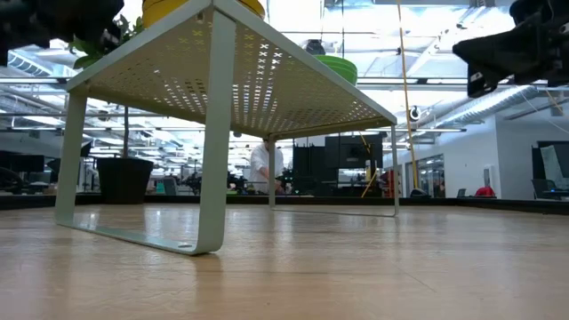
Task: Pick & Place Mini bowls
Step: Return to Home Position
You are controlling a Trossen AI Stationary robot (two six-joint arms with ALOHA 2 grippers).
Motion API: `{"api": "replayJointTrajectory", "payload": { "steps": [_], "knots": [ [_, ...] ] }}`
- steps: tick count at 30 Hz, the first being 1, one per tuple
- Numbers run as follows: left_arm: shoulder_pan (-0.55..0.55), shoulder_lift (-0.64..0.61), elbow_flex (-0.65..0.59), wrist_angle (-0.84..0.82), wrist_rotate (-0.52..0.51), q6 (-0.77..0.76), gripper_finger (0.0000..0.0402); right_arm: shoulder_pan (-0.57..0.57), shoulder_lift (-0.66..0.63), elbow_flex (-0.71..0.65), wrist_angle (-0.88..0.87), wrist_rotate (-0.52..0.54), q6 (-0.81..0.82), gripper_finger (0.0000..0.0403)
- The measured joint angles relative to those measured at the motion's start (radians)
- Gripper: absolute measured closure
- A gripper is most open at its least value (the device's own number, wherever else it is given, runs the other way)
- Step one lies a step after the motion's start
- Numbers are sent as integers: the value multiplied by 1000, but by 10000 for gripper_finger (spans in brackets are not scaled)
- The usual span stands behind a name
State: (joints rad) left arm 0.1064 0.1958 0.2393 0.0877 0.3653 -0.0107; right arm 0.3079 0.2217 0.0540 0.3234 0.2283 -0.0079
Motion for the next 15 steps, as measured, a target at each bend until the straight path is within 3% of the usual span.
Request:
{"api": "replayJointTrajectory", "payload": {
  "steps": [8,12,15],
  "knots": [
    [-34,-5,-219,267,0,-2,309,-1,-12,-36,0,-92,34,385],
    [-52,12,-226,219,-46,-19,309,-1,-13,-36,10,-121,-11,385],
    [-55,23,-225,198,-77,-20,309,-1,-10,-37,-2,-57,-66,385]
  ]
}}
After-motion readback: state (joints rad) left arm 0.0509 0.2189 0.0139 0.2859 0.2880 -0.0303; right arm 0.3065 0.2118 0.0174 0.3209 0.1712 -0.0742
